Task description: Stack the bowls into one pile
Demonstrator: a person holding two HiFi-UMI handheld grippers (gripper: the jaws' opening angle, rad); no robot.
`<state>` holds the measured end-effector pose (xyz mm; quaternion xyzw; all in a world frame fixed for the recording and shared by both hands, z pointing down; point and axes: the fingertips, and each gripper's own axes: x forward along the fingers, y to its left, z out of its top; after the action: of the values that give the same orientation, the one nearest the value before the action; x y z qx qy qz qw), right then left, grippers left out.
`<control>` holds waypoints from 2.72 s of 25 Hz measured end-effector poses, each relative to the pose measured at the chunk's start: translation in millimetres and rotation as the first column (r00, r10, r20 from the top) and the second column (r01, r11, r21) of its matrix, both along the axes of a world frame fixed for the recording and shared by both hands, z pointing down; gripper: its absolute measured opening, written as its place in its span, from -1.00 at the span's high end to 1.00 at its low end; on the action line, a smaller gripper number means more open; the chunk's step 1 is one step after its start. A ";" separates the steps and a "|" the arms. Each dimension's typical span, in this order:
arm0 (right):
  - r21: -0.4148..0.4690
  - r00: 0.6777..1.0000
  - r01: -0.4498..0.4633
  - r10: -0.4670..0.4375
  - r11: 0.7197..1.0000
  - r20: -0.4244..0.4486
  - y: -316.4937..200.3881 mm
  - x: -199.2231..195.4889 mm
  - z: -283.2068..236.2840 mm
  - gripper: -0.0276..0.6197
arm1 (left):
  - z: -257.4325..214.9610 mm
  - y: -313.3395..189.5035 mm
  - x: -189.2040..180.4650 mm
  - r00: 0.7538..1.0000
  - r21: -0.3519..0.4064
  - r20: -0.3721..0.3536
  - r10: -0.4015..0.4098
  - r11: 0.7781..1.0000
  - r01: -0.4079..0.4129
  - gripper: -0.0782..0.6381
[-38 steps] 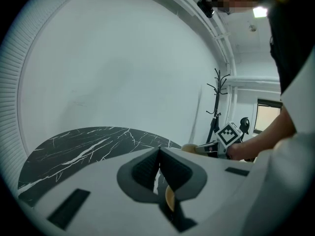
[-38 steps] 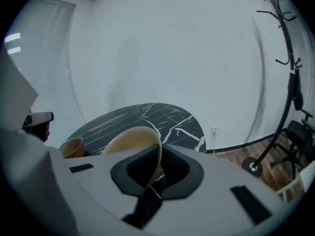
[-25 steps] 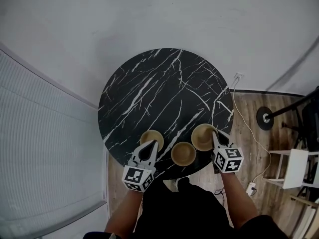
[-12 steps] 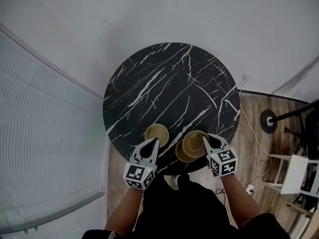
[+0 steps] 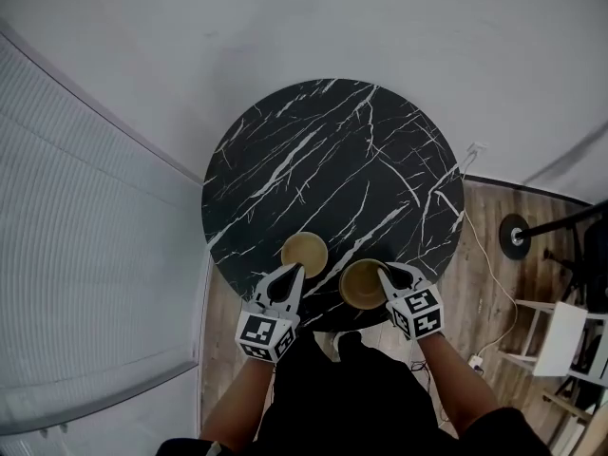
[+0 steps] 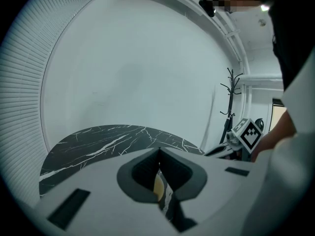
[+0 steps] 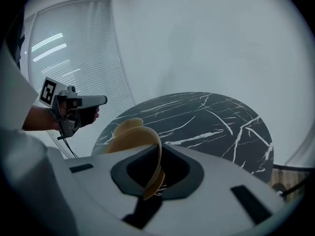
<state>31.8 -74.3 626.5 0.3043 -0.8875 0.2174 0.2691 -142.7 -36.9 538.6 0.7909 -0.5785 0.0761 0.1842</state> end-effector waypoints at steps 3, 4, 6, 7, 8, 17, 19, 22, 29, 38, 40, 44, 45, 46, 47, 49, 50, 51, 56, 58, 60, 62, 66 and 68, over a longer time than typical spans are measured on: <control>-0.041 1.000 0.009 -0.009 0.999 0.000 1.9 -2.4 7.0 0.83 | 0.1 1.9 -0.5 1.000 -0.004 -0.001 -0.005 1.000 0.005 0.75; -0.051 1.000 0.014 -0.014 0.999 -0.004 2.9 -2.7 9.5 0.83 | -0.6 1.9 -0.1 1.000 -0.003 -0.001 -0.006 1.000 0.006 0.74; -0.057 0.999 0.026 -0.027 0.998 -0.017 5.1 -3.6 14.2 0.83 | -1.7 2.0 -0.8 1.000 0.001 -0.001 -0.007 1.000 0.007 0.74; -0.055 0.999 0.032 -0.034 0.998 -0.025 6.1 -4.3 16.4 0.83 | -1.7 2.3 -2.2 1.000 0.002 -0.001 -0.009 1.000 0.009 0.75; -0.050 0.999 0.040 -0.041 0.998 -0.032 7.0 -5.2 18.2 0.83 | -1.2 2.8 -4.0 1.000 0.001 0.000 -0.013 1.000 0.013 0.74; -0.004 0.997 0.049 -0.050 0.999 -0.056 8.1 -7.6 26.4 0.73 | 1.5 6.2 -12.2 0.999 -0.003 -0.006 -0.035 0.999 0.034 0.74; 0.002 0.997 0.055 -0.054 0.999 -0.062 8.1 -9.1 27.5 0.65 | 1.3 5.9 -11.3 0.999 -0.001 -0.007 -0.032 0.999 0.032 0.75; 0.004 0.997 0.059 -0.059 0.998 -0.059 7.7 -11.7 26.9 0.60 | 0.6 5.1 -10.5 1.000 0.000 -0.006 -0.028 1.000 0.028 0.75; 0.049 0.998 0.050 -0.047 0.998 -0.049 2.4 -12.2 12.9 0.52 | -0.7 6.8 -11.9 1.000 0.004 -0.001 -0.032 0.999 0.032 0.75; 0.136 1.000 0.027 -0.027 0.990 0.002 -12.2 -15.9 -28.0 0.60 | -5.4 3.4 -7.5 1.000 0.013 0.004 -0.014 1.000 0.014 0.75; 0.147 0.999 0.035 -0.037 0.988 0.008 -12.2 -18.6 -35.0 0.62 | -6.5 3.0 -8.2 1.000 0.015 0.004 -0.013 1.000 0.013 0.74; 0.195 0.999 0.025 -0.032 0.980 0.030 -15.6 -21.6 -52.9 0.77 | -7.0 3.1 -10.9 1.000 0.015 0.007 -0.016 1.000 0.016 0.75; 0.217 0.999 0.016 -0.025 0.976 0.039 -17.3 -21.7 -58.9 0.82 | -6.8 3.0 -11.7 1.000 0.014 0.008 -0.017 1.000 0.017 0.75; 0.242 0.999 0.004 -0.017 0.970 0.050 -19.1 -21.4 -65.3 0.86 | -6.6 3.1 -12.1 1.000 0.012 0.011 -0.018 1.000 0.018 0.74; 0.265 0.998 -0.008 -0.009 0.964 0.062 -20.4 -20.8 -71.9 0.88 | -6.6 3.4 -12.3 1.000 0.011 0.013 -0.018 1.000 0.018 0.74; 0.303 0.996 -0.028 0.002 0.952 0.086 -21.4 -19.3 -83.9 0.88 | -7.7 4.4 -12.3 1.000 0.010 0.015 -0.018 1.000 0.018 0.74; 0.317 0.995 -0.034 0.004 0.948 0.096 -21.7 -19.1 -89.3 0.89 | -8.5 4.8 -12.7 1.000 0.010 0.017 -0.020 1.000 0.020 0.74; 0.328 0.995 -0.038 0.004 0.944 0.104 -21.9 -19.2 -94.0 0.88 | -9.3 5.1 -13.4 1.000 0.008 0.020 -0.022 1.000 0.022 0.75; 0.354 0.995 -0.036 -0.001 0.934 0.104 -20.4 -22.0 -106.8 0.89 | -10.1 9.1 -19.0 0.998 0.003 0.044 -0.037 0.999 0.037 0.74; 0.355 0.995 -0.035 -0.002 0.934 0.103 -21.3 -24.2 -108.0 0.89 | -6.7 10.9 -21.3 0.997 -0.001 0.060 -0.040 0.999 0.041 0.74; 0.357 0.993 -0.033 -0.009 0.933 0.116 -22.0 -28.2 -110.5 0.89 | 1.1 13.8 -24.5 0.996 -0.016 0.082 -0.044 0.999 0.046 0.75; 0.364 0.992 -0.029 -0.018 0.931 0.127 -21.6 -31.5 -113.7 0.89 | 10.7 17.3 -28.0 0.994 -0.040 0.101 -0.051 0.998 0.055 0.75; 0.365 0.990 -0.023 -0.028 0.931 0.136 -20.0 -35.7 -117.5 0.89 | 24.7 23.0 -38.7 0.988 -0.081 0.132 -0.084 0.992 0.095 0.75; 0.365 0.990 -0.018 -0.035 0.931 0.137 -18.2 -36.9 -118.1 0.89 | 31.4 25.6 -47.8 0.980 -0.107 0.161 -0.118 0.985 0.136 0.75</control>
<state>-5.2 -92.5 508.4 0.3290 -0.9306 0.0683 0.1454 -190.5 -11.3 570.0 0.7320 -0.6349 0.1588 0.1896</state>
